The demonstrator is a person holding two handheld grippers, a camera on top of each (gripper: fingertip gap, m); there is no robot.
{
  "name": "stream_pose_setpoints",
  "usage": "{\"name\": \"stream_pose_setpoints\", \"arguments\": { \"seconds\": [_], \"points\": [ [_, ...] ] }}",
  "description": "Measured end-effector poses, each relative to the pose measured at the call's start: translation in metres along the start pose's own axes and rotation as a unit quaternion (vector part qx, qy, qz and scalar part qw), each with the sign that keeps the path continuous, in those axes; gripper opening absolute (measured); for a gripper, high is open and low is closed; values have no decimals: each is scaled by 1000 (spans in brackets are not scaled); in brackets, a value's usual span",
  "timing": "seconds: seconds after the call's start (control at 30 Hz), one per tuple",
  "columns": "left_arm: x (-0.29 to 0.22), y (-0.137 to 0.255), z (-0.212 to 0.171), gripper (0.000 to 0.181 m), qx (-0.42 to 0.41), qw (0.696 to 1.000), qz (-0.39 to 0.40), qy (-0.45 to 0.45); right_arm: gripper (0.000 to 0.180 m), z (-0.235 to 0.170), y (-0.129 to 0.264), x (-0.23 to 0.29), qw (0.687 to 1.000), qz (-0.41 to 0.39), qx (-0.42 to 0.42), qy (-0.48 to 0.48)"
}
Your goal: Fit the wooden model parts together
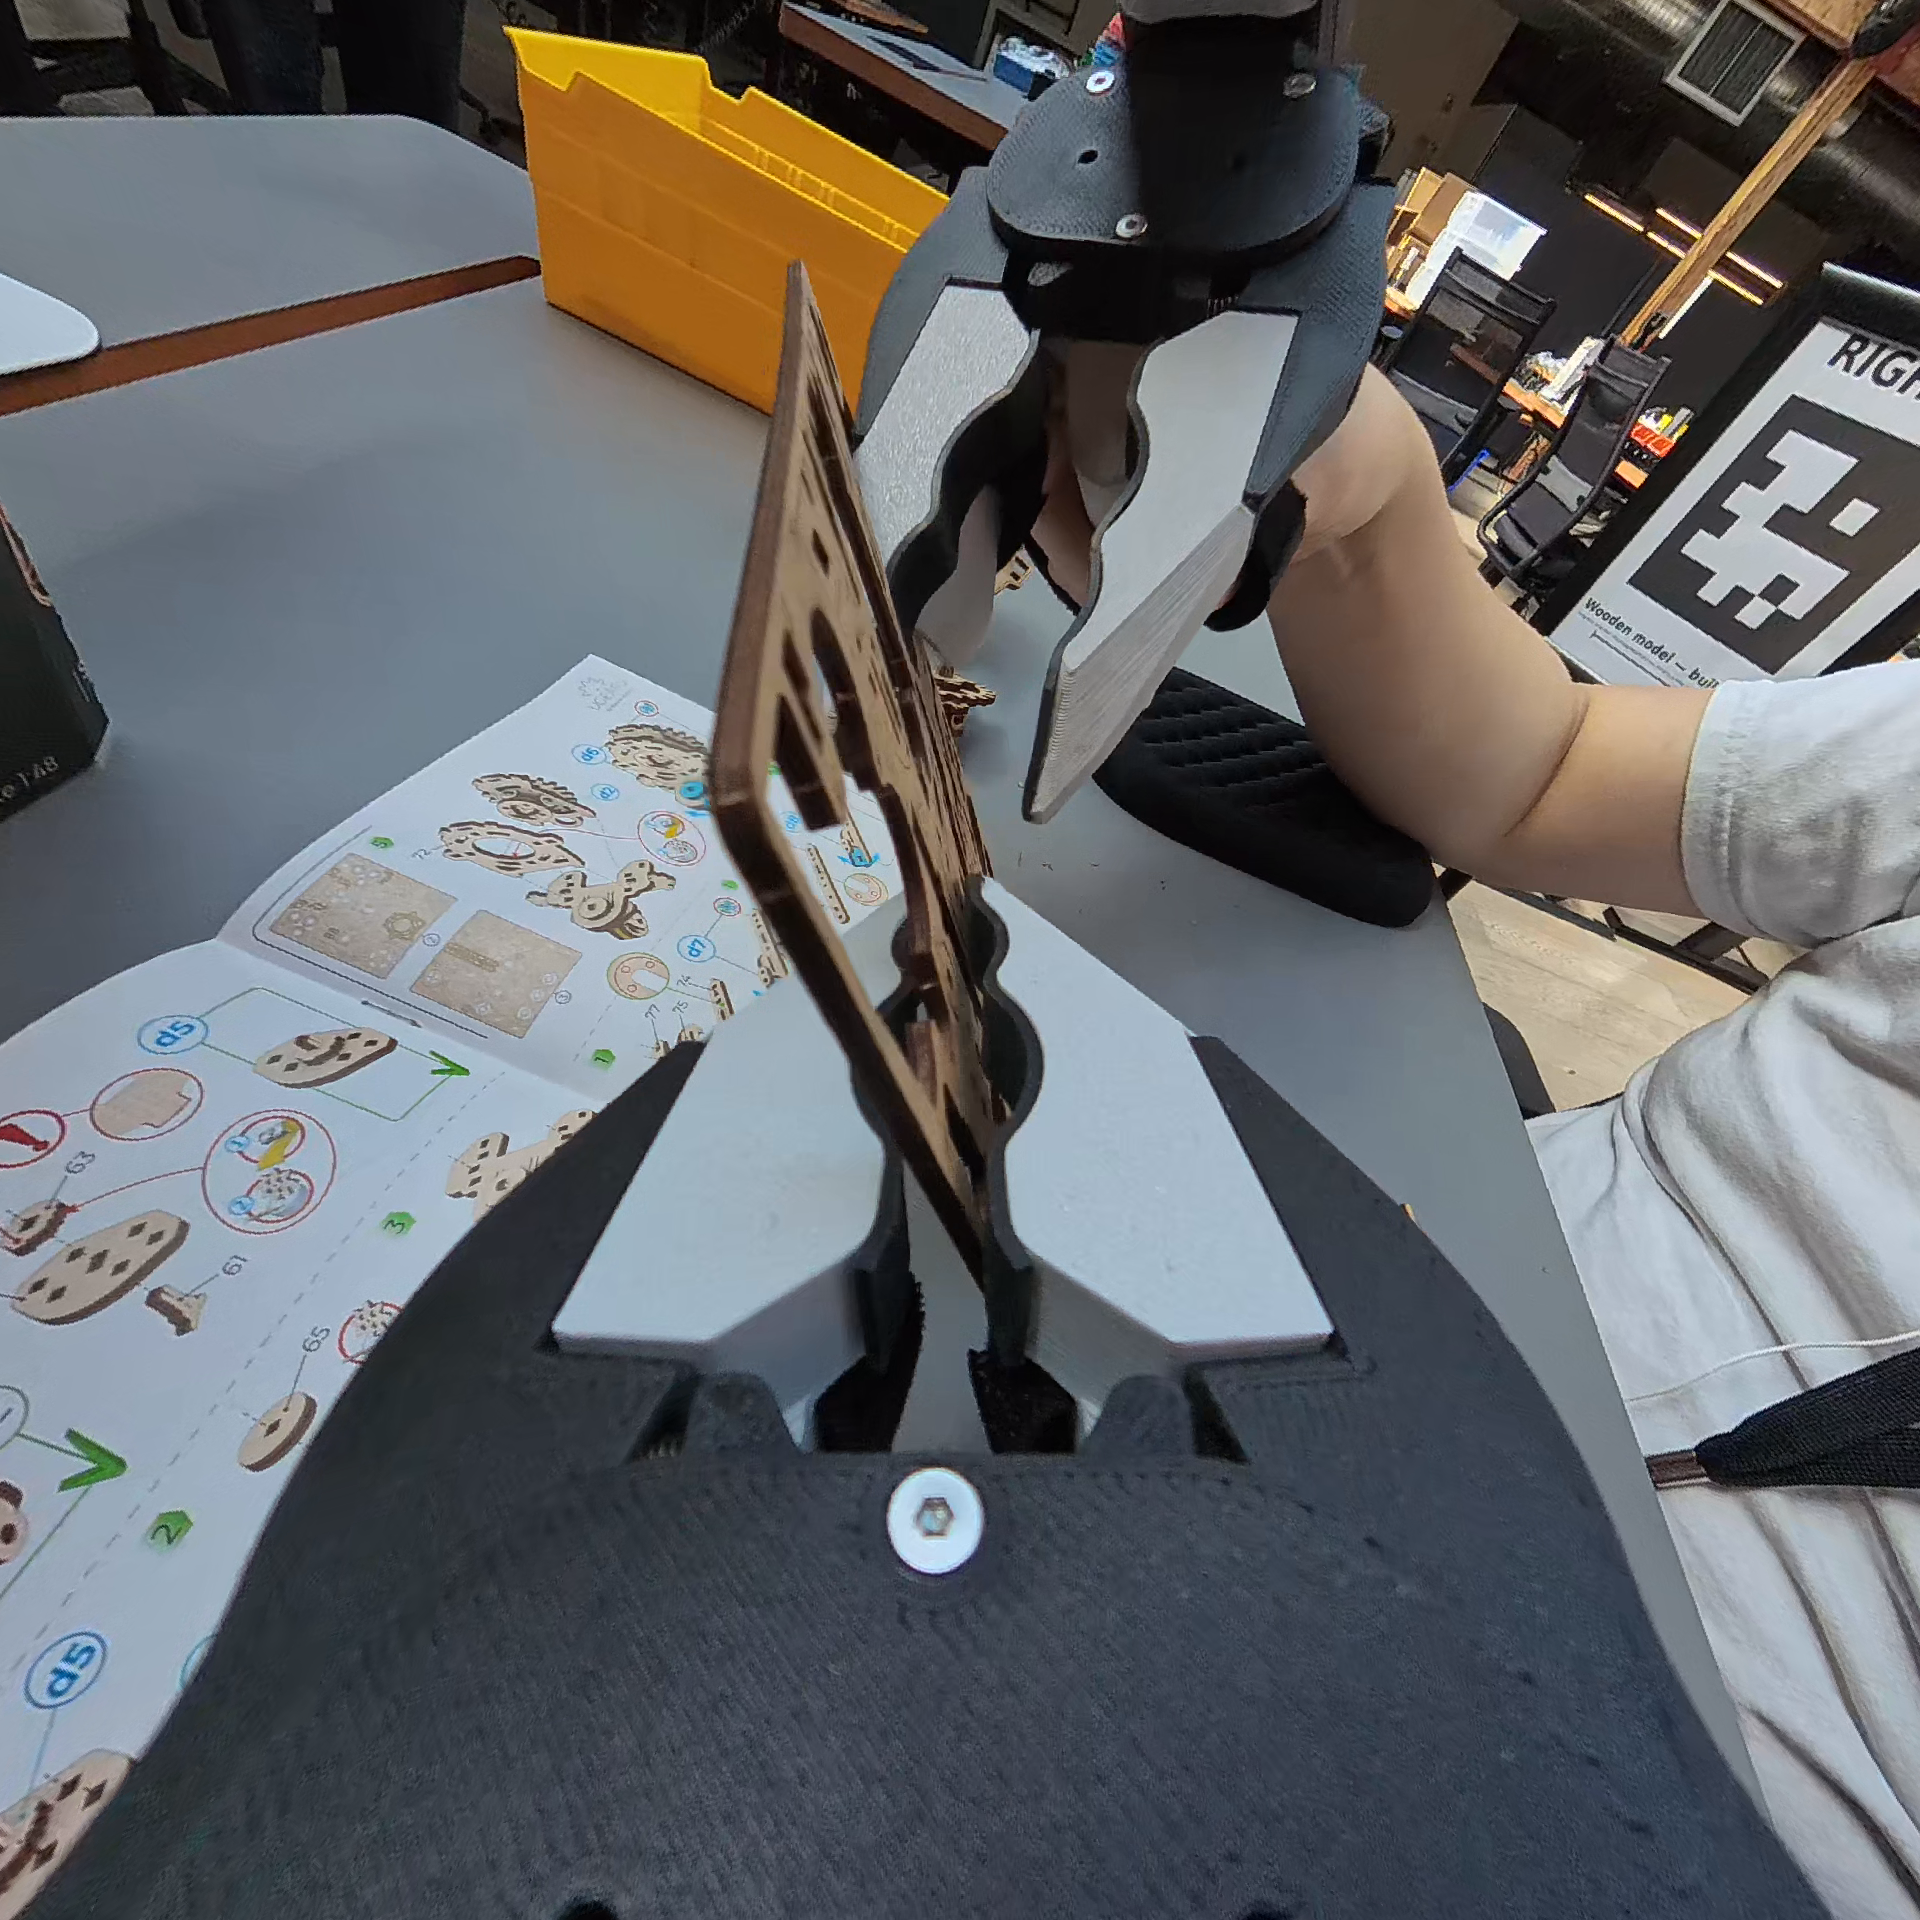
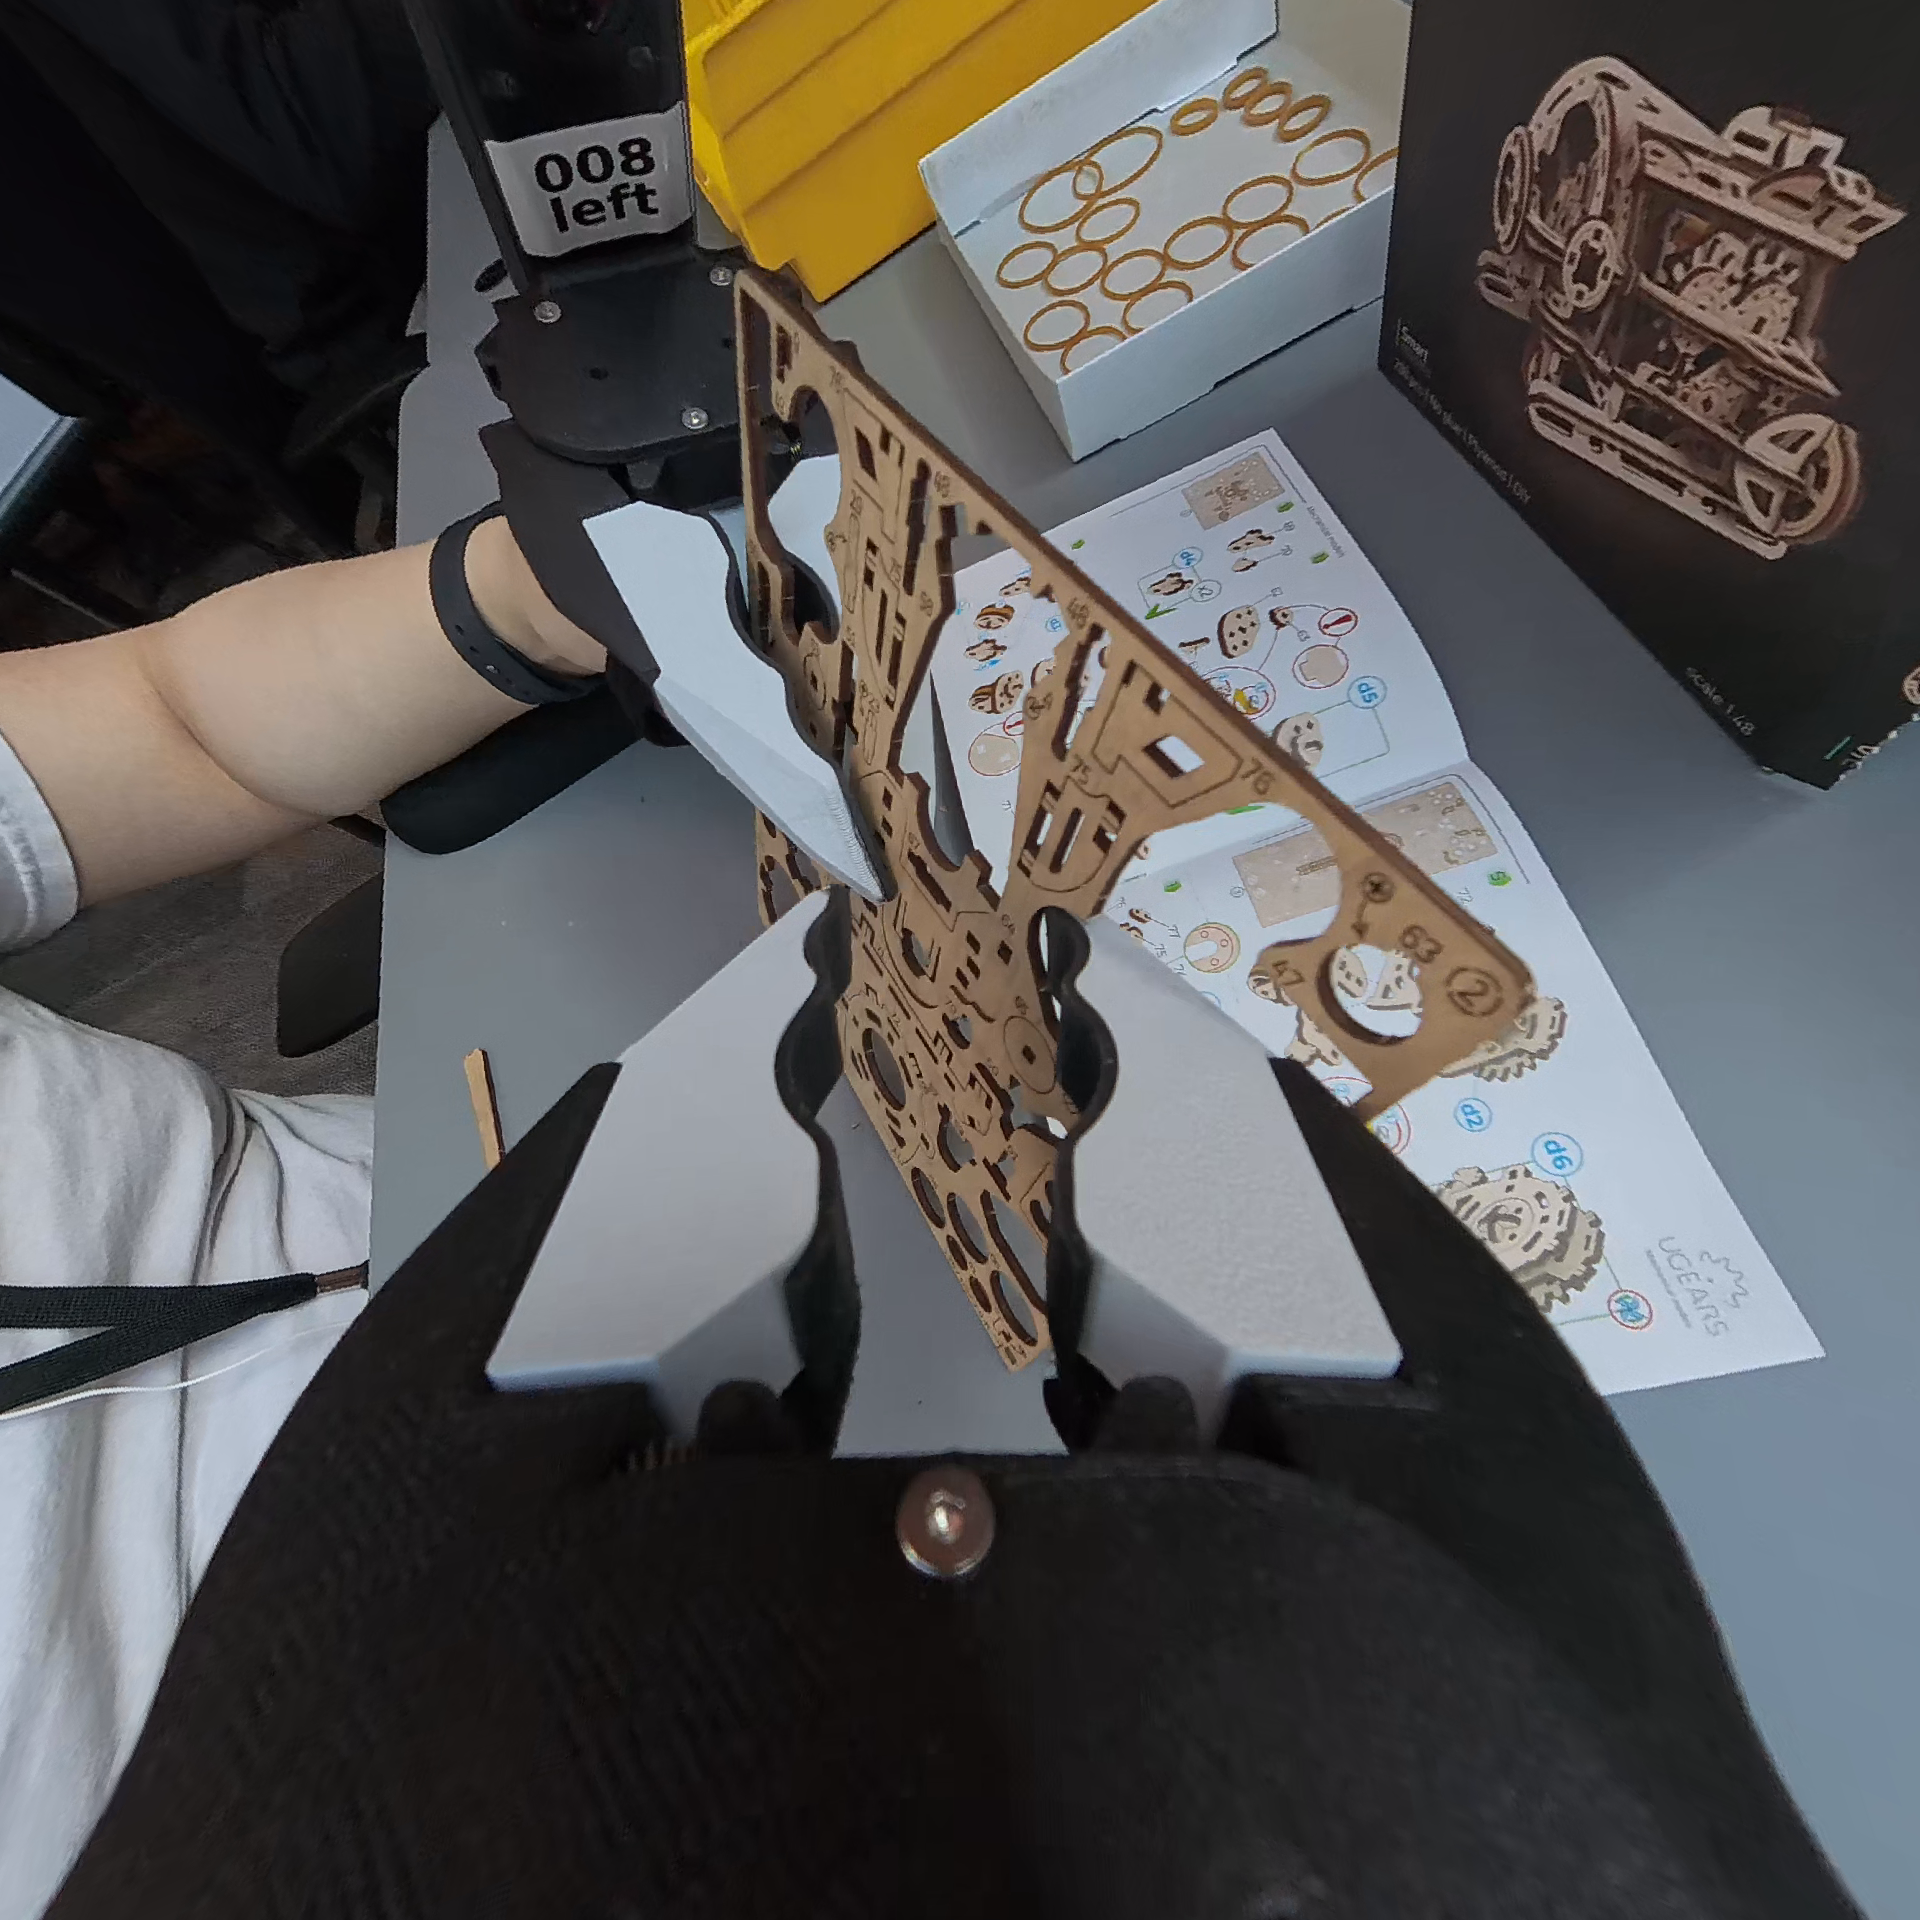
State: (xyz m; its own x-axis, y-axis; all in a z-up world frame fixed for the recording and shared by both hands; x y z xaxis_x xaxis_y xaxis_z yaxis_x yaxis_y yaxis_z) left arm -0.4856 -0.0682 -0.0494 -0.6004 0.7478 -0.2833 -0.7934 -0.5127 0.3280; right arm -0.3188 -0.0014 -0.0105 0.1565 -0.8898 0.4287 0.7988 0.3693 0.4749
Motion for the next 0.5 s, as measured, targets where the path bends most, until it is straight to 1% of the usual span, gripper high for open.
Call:
{"name": "stream_pose_setpoints", "arguments": {
  "seconds": [0.07, 0.13, 0.2, 0.3, 0.4, 0.5],
  "points": [
    [0, 1, 1, 2, -2, 1000, 0, -4, 31, 1, -1, 1, 1000, -12, 2, 13],
    [-1, 2, 0, 2, 3, 1000, -3, -9, 20, 0, -2, 1, 998, -42, 16, 35],
    [-1, 2, 0, 3, 23, 1000, -7, -12, 19, -1, -3, 2, 998, -42, 26, 37],
    [1, 5, -2, 4, 55, 998, -3, -15, 19, -2, -1, -1, 998, -51, 29, 33],
    [5, 4, -3, 3, 48, 999, -6, 7, 20, -2, 0, -4, 998, -58, 17, 27],
    [5, 1, -5, 2, 44, 999, -4, 13, 33, -3, -3, -5, 997, -66, 19, 22]
  ]
}}
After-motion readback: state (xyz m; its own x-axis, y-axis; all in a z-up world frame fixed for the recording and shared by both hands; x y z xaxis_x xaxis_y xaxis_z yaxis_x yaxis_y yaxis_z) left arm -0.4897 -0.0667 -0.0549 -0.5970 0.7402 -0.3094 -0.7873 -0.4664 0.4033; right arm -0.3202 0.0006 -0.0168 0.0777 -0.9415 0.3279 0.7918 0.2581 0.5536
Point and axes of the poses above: each gripper's, where its closed fingertips meet, y back along the fingers, z out of its top, x = y × z across the jaws, the point moved 10 cm from there along y, back along the fingers, and after that the axes turned 12 degrees about z, right-handed, at the moved point
